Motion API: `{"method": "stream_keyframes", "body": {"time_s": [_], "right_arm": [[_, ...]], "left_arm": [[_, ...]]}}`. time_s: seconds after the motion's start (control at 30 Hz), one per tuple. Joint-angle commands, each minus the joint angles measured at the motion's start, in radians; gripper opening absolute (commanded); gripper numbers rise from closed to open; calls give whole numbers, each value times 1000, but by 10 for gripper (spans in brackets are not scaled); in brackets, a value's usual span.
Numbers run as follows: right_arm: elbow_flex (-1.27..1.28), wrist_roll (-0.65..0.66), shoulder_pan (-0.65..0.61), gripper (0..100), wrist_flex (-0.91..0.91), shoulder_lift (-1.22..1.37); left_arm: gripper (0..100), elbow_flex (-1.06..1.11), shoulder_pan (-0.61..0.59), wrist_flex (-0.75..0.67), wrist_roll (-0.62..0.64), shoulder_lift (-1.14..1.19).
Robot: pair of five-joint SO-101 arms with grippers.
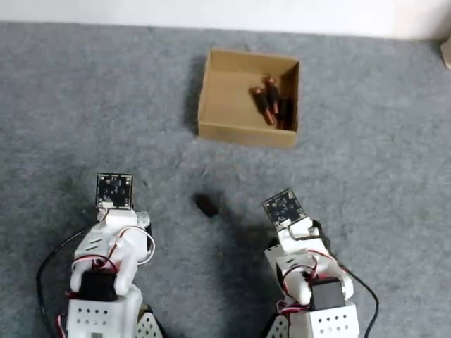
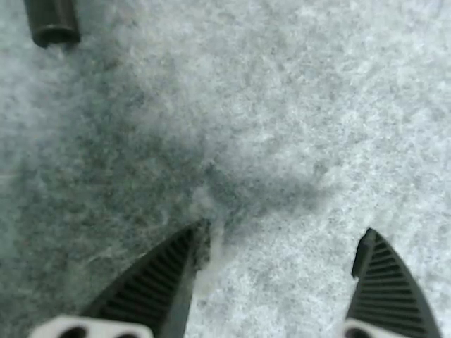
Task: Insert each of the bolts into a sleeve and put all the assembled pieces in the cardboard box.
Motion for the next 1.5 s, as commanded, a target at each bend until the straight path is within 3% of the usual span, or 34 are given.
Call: {"method": "stream_keyframes", "body": {"time_s": [0.0, 0.2, 0.4, 0.7, 0.83, 0.97, 1.23, 1.47], "right_arm": [[110, -5, 16, 304, 4, -7], [110, -8, 16, 304, 4, -7], [110, -9, 16, 304, 4, -7], [99, -3, 62, 304, -25, -8], [97, 69, 120, 304, -58, -8], [15, 144, 81, 304, -61, -7], [-320, 68, -22, 304, -102, 44], [-458, 26, -148, 304, -237, 598]], "left_arm": [[7, 21, 19, -26, 5, -15], [7, -36, -47, -8, 103, -5], [8, -206, -73, 252, 100, -5], [10, -309, -170, 229, 35, 30], [10, -343, -199, 132, 35, 226], [10, -522, -248, 110, 37, 539], [7, -845, -252, 272, 167, 1067], [7, -849, -252, 273, 170, 1093]]}}
